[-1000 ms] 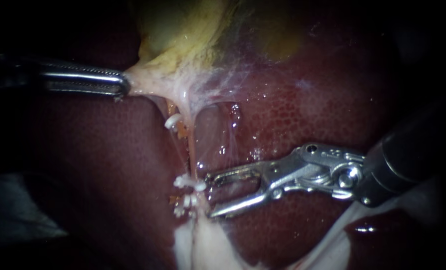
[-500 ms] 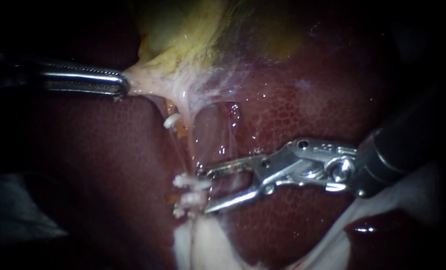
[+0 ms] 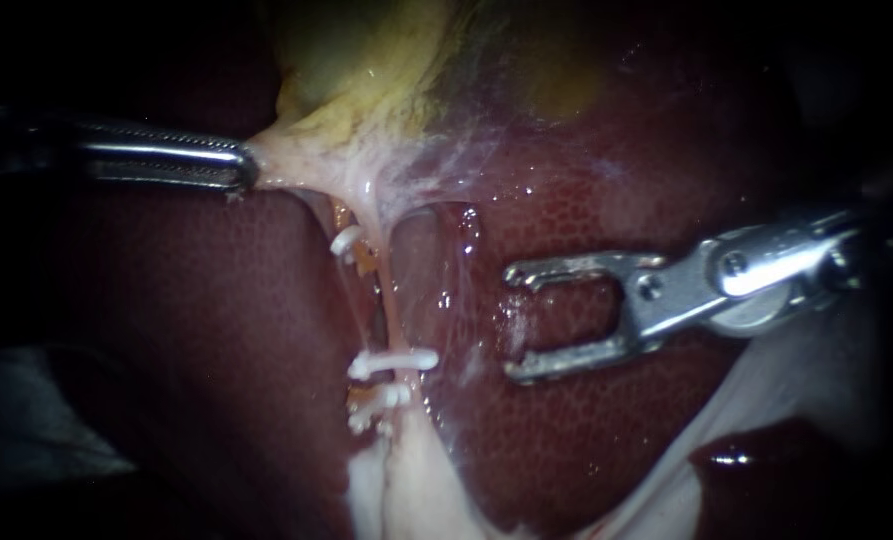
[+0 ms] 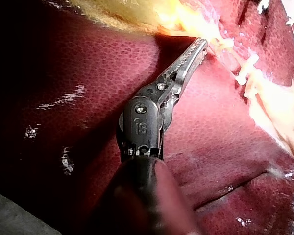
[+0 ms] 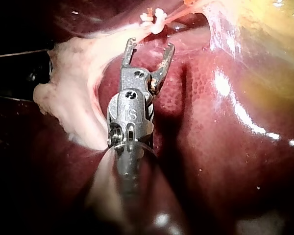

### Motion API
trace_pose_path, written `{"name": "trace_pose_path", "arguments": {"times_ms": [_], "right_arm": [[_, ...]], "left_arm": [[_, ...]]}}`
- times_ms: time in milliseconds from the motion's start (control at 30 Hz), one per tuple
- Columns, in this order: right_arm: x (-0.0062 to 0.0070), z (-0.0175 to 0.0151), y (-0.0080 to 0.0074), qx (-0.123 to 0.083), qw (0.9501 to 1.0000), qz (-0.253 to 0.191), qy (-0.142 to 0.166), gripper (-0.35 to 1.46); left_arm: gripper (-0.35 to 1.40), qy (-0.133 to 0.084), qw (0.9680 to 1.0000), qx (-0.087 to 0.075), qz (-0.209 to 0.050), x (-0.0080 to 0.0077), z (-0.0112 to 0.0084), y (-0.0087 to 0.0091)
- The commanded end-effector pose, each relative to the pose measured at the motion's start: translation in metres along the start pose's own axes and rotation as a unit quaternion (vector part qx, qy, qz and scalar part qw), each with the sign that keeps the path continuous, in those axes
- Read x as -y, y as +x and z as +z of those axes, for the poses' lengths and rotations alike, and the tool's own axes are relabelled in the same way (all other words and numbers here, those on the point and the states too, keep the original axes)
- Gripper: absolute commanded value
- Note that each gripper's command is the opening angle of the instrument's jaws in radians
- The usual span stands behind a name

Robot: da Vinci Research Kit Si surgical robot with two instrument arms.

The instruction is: Going back first clip right tube

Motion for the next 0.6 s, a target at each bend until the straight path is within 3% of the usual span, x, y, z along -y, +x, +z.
{"name": "trace_pose_path", "arguments": {"times_ms": [33,300,600], "right_arm": [[0.0,-0.0006,0.0002,0.001,1.0,-0.001,-0.005,0.49],[0.0002,-0.0023,0.0001,0.017,0.9997,-0.004,-0.019,0.49],[0.0007,-0.0026,0.0002,0.017,0.9997,-0.004,-0.019,0.49]], "left_arm": [[-0.35,0.0,1.0,0.0,0.0,0.0,0.0,0.0],[-0.35,0.001,1.0,0.0,0.001,0.0002,0.0006,-0.0004],[-0.35,-0.001,1.0,0.002,0.008,0.0014,0.0042,-0.003]]}}
